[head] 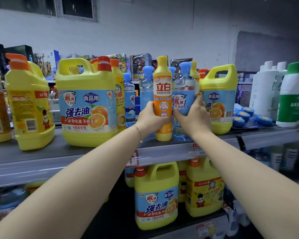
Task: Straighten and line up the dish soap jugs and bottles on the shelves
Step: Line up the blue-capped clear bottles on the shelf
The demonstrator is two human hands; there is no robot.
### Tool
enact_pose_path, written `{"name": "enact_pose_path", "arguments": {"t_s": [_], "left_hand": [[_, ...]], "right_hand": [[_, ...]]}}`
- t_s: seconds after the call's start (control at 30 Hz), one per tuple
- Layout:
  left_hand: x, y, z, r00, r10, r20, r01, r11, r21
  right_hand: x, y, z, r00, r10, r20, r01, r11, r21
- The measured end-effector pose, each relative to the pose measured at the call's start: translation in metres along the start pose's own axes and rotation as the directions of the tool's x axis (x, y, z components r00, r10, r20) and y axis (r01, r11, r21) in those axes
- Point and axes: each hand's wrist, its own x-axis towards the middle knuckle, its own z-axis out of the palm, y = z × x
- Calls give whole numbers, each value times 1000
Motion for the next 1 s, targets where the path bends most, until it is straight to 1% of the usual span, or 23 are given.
{"name": "enact_pose_path", "arguments": {"t_s": [0.13,0.3,0.43,0.6,0.73,0.83,0.93,0.97,1.0], "left_hand": [[-1,-1,1,1000,1,-8,-1,1000,-12],[-2,-6,1,998,-49,33,47,998,49],[-4,-10,2,1000,-20,23,18,998,54],[-4,-10,4,1000,11,-23,-8,990,141],[0,-7,7,998,-60,-21,62,994,92],[3,-6,12,995,-100,1,99,989,110],[5,-3,6,989,-131,71,120,983,142],[5,-3,1,991,-120,57,110,981,157],[5,-3,-5,996,-87,8,84,978,189]], "right_hand": [[0,-1,3,1000,11,10,-11,1000,5],[5,4,7,989,109,104,-110,994,3],[4,4,5,984,111,136,-110,994,-18],[3,-1,1,994,68,84,-62,995,-80],[-2,-2,-6,999,12,40,-8,994,-110],[-4,-4,-12,999,-36,-13,34,994,-102],[-2,-9,-20,995,-48,-82,41,996,-81],[0,-12,-23,995,-41,-95,35,997,-67],[1,-14,-26,994,-35,-102,30,998,-47]]}}
